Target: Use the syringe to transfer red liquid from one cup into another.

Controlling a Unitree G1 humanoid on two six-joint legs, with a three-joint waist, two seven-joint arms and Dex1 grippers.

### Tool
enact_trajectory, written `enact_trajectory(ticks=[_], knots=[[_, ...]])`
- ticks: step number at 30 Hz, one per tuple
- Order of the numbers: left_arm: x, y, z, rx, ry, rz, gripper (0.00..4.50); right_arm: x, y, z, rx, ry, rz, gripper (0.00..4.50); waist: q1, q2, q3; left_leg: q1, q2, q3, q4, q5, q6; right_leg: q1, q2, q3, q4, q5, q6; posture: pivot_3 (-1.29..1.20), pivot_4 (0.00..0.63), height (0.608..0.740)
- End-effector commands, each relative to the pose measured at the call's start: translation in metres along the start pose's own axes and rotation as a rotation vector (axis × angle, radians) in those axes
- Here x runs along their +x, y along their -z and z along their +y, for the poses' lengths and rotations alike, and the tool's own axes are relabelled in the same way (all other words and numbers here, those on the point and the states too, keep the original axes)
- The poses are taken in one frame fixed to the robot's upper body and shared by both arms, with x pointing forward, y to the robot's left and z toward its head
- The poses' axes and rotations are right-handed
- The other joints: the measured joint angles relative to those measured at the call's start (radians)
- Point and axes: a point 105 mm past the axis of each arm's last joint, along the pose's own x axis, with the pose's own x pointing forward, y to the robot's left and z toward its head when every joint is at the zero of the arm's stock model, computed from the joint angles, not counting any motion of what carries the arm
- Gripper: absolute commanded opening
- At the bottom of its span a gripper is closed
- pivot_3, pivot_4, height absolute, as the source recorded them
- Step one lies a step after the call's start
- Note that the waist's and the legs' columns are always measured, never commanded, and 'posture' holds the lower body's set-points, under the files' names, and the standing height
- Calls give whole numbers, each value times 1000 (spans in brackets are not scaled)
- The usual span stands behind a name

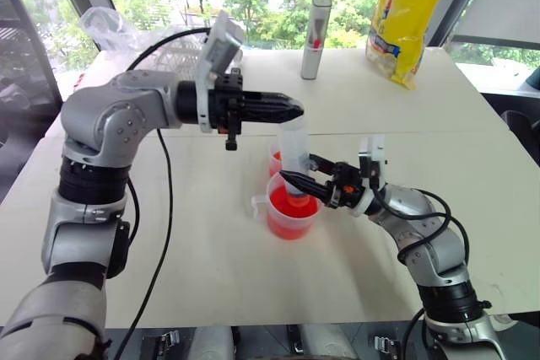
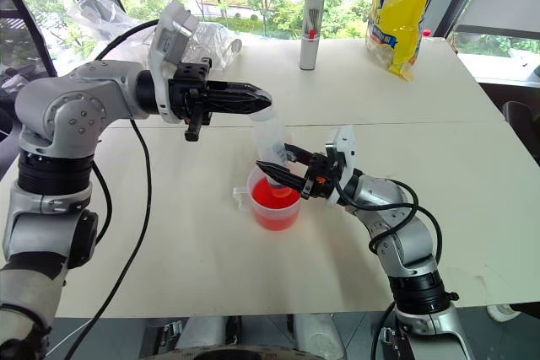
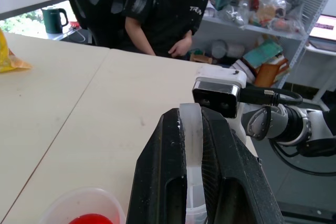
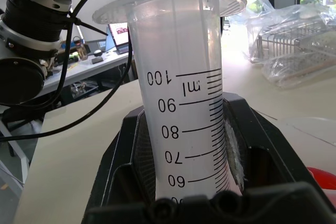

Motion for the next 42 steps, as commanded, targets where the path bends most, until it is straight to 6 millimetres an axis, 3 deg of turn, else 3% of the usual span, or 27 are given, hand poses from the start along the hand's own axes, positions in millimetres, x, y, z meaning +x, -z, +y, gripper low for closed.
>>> enact_trajectory(ticks=[1,2,8,9,15,21,25,28,32,36,42], knots=[[-13,-33,-1,147,-65,-83,897,6,1,17,7,-106,16,1392,0,0,0,0,0,0,0,0,0,0,0,0,0,0,0,0,150,740],[-13,-31,-2,140,-59,-80,1196,6,0,17,5,-105,12,1392,-1,0,0,0,0,0,0,0,0,0,0,0,0,0,0,0,150,740],[-17,-20,-3,136,-74,-66,4198,6,-11,18,-16,-109,-11,1392,0,0,0,4,0,0,-1,0,0,3,0,0,0,0,0,0,150,740],[-20,-19,-2,140,-89,-65,4412,6,-13,17,-21,-106,-15,1392,-1,0,0,6,0,1,-1,0,0,5,0,0,0,0,0,0,150,740],[-46,-32,6,150,-197,-111,4412,4,-21,14,-37,-91,-25,1392,-1,0,1,7,0,1,-2,0,0,5,0,1,0,0,0,0,150,740],[-75,-57,12,170,-326,-219,4412,2,-29,9,-61,-75,-35,1392,0,-1,1,7,0,1,-2,0,0,6,0,0,-1,0,0,0,150,740],[-81,-58,14,169,-370,-241,4412,2,-38,4,-83,-68,-48,1392,0,-1,1,7,0,1,-2,0,0,6,-1,0,-1,0,0,0,150,740],[-86,-39,17,159,-410,-184,4412,4,-59,-2,-102,-73,-78,1392,-5,1,1,8,0,1,-2,0,0,6,-1,0,0,0,0,0,150,740],[-87,4,17,190,-439,-2,4412,8,-88,-16,-124,-69,-123,1392,-4,0,1,9,1,2,-3,0,0,6,-2,1,0,0,0,0,150,740],[-88,45,13,169,-453,113,4412,23,-126,-48,-124,-77,-187,1392,-4,1,2,8,1,3,-3,0,0,5,-4,1,0,0,0,0,150,740],[-80,69,-6,140,-372,184,4412,43,-113,-71,-115,-76,-184,1392,1,-1,1,7,1,2,-5,0,0,6,-4,0,-4,-1,-1,0,150,740]])
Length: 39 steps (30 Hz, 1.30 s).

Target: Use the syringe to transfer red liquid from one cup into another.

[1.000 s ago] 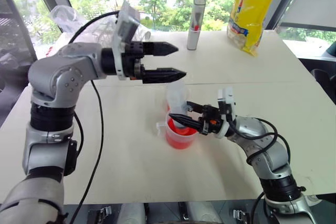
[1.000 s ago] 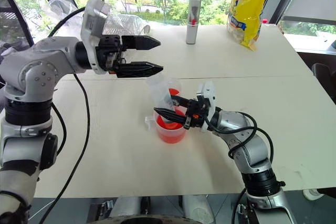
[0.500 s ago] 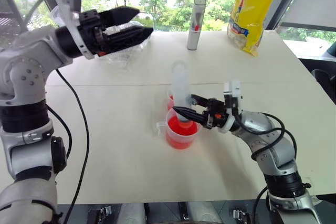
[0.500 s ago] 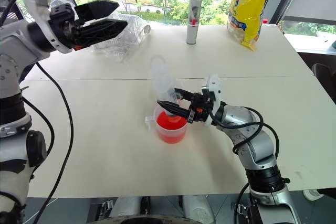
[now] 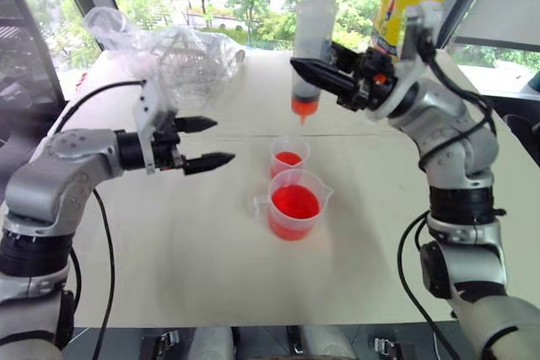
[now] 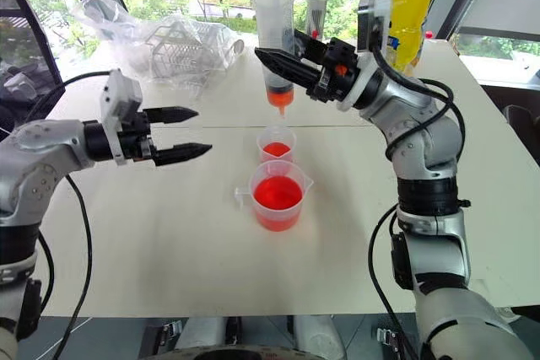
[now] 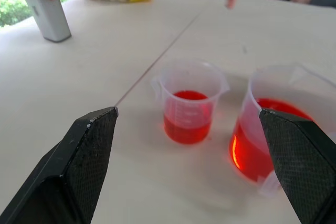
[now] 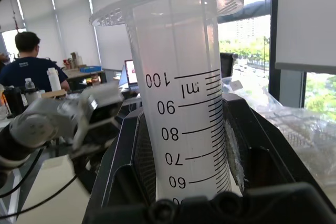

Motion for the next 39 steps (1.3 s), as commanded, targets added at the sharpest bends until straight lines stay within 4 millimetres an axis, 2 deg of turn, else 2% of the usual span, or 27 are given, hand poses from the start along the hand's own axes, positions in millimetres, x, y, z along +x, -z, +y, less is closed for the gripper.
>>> enact_trajectory(ticks=[1,8,12,16,19,22,24,26,29,32,35,39], knots=[[-1,-7,-12,61,39,6,4412,8,10,-6,-19,-6,-12,1392,-3,1,1,0,0,0,0,0,0,0,0,0,0,0,0,0,150,740],[-2,-3,-17,70,43,36,4412,7,55,-15,-6,41,28,1392,-6,1,1,0,0,0,0,0,0,0,0,1,0,0,0,0,150,740],[-3,-9,-14,81,35,26,4412,6,62,-14,0,53,30,1392,-5,2,1,0,0,0,0,0,0,0,0,1,0,0,0,0,150,740],[3,-43,5,98,5,-98,4412,5,65,-11,0,55,29,1392,-1,1,1,0,0,0,0,0,0,0,0,0,0,0,0,0,150,740],[8,-58,13,105,-2,-139,4412,5,66,-10,0,56,29,1392,-4,1,1,0,-1,0,1,0,0,0,0,-1,0,0,0,0,150,740],[24,-86,28,133,-10,-223,4412,4,69,-8,-6,52,36,1392,-4,1,1,0,-1,0,1,0,0,0,0,-2,0,0,1,0,150,740],[44,-111,36,142,7,-297,4412,4,71,-6,-5,51,40,1392,-3,1,1,0,-1,0,1,0,0,0,1,-2,0,0,1,0,150,740],[63,-133,38,146,50,-351,4412,4,73,-4,-7,51,44,1392,3,1,1,-1,-2,0,2,0,0,1,1,-3,0,0,1,0,150,740],[77,-151,38,146,101,-394,4412,2,75,-3,-10,53,49,1392,-5,2,1,-3,-3,0,2,0,0,-1,1,-3,0,0,1,0,150,740],[84,-156,38,136,126,-402,4412,2,76,-2,-13,54,54,1392,-18,3,2,-2,-2,1,0,0,0,-2,2,-1,0,0,1,0,150,740],[95,-148,42,134,119,-357,4412,2,76,-3,-15,55,55,1392,-26,3,2,-1,-1,0,0,0,0,-2,4,-1,2,0,1,0,150,740],[97,-144,41,128,132,-347,4412,2,76,-4,-17,59,59,1392,-29,3,2,0,-1,0,1,0,-1,-2,5,-1,4,0,1,0,150,740]])
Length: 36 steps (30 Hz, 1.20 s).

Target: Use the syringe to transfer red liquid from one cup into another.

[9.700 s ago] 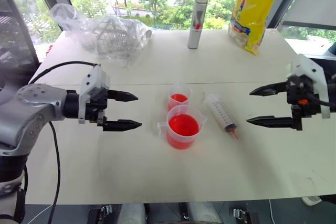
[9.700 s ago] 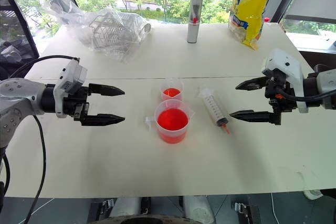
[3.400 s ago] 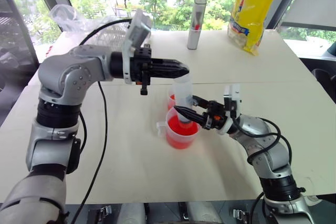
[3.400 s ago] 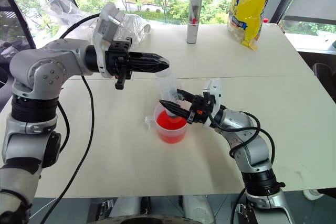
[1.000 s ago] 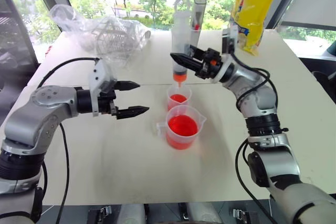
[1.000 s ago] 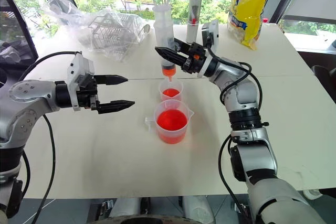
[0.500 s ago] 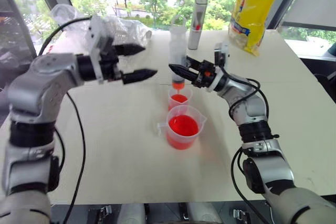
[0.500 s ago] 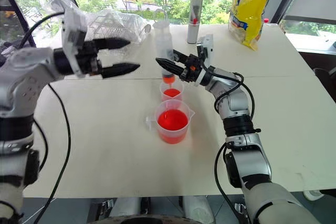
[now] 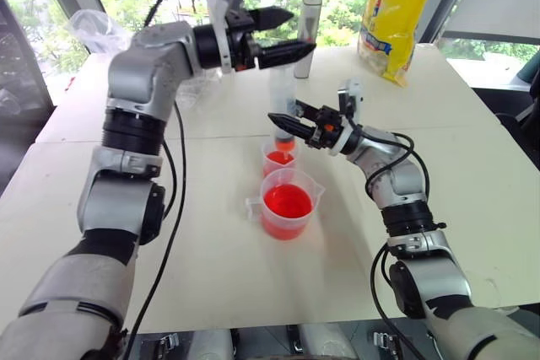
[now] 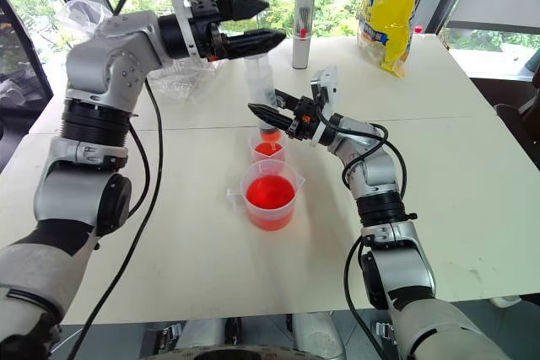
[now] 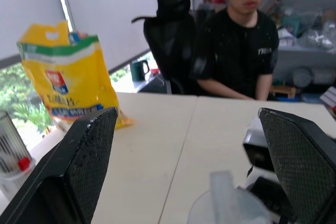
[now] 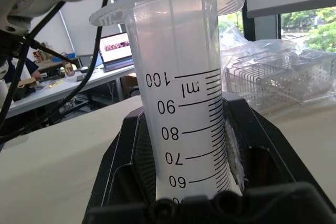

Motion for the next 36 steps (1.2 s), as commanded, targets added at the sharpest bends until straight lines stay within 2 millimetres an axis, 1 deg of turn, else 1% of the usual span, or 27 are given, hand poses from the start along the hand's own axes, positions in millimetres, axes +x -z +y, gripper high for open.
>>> enact_trajectory(ticks=[1,4,10,13,14,16,18,23,24,32,36], knots=[[-2,-19,-3,65,15,-27,4412,2,-19,0,-68,-11,-46,1392,0,0,0,0,0,0,0,0,0,0,0,0,0,0,0,0,150,740],[-6,-21,-5,66,17,-26,4412,2,-19,0,-69,-11,-43,1392,1,0,0,0,0,0,0,0,0,0,0,0,0,0,0,0,150,740],[-23,-24,-10,60,7,-13,4412,3,-17,-1,-67,-14,-37,1392,0,0,0,0,0,0,0,0,0,0,-1,1,0,0,0,0,150,740],[-27,-24,-13,54,3,-6,4412,3,-17,-2,-67,-16,-34,1392,1,0,0,0,0,0,0,0,0,0,-1,1,0,0,0,0,150,740],[-29,-22,-14,50,3,-1,4186,3,-17,-2,-67,-17,-34,1392,1,0,0,0,0,0,0,0,0,0,-1,1,0,0,0,0,150,740],[-32,-19,-15,40,-2,12,3578,4,-17,-2,-68,-20,-33,1392,1,0,0,0,0,0,0,0,0,0,-2,1,0,0,0,0,150,740],[-32,-16,-14,27,-8,15,2649,4,-17,-2,-68,-23,-33,1392,1,0,0,0,0,0,0,0,0,0,-3,1,0,0,0,0,150,740],[-30,-9,-13,-1,-18,22,107,4,-18,-2,-71,-26,-31,1392,1,0,0,0,0,0,0,0,0,1,-3,1,0,0,0,0,150,740],[-29,-8,-13,-8,-17,22,31,4,-18,-3,-71,-25,-31,1392,1,0,0,0,0,0,0,0,0,1,-3,0,0,0,0,0,150,740],[-26,-3,-15,-24,-1,33,31,4,-20,-2,-76,-30,-35,1392,0,0,0,0,0,0,0,0,0,0,-3,1,0,0,0,0,150,740],[-23,9,-22,-51,34,68,31,6,-25,-1,-83,-36,-47,1392,0,0,0,0,0,0,0,0,0,1,-3,1,0,0,0,0,150,740]])
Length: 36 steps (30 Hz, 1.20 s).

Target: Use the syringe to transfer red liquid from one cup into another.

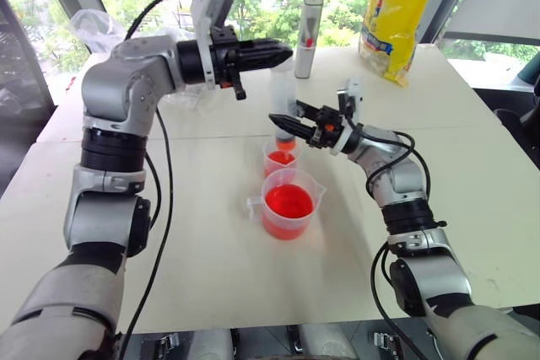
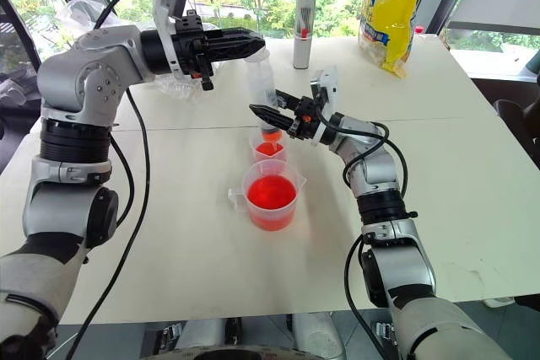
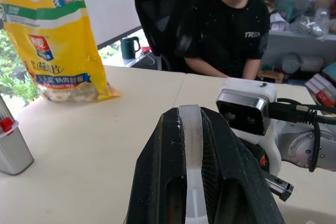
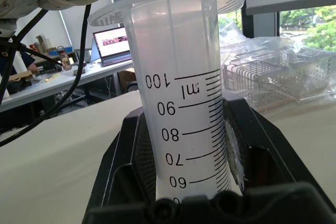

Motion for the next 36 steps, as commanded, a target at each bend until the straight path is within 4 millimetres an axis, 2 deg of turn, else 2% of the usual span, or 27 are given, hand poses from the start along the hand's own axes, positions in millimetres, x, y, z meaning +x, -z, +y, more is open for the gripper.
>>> enact_trajectory(ticks=[1,9,25,33,36], knots=[[3,8,-7,3,30,25,31,7,-29,1,-68,-30,-70,1392,0,0,0,0,0,0,0,0,0,0,0,0,0,0,0,0,150,740],[5,26,-13,-25,43,55,31,8,-39,1,-79,-31,-93,1392,0,0,0,0,0,0,0,0,0,0,0,0,0,0,0,0,150,740],[5,46,-18,-73,50,78,31,11,-59,-4,-98,-19,-133,1392,1,0,0,0,0,0,0,0,0,0,0,1,0,0,0,0,150,740],[6,52,-20,-85,49,84,31,11,-65,-6,-94,-16,-145,1392,0,0,0,0,0,0,0,0,0,0,0,1,0,0,0,0,150,740],[5,47,-21,-77,49,73,31,11,-64,-5,-96,-20,-138,1392,0,0,0,0,0,0,0,0,0,0,0,1,0,0,0,0,150,740]])
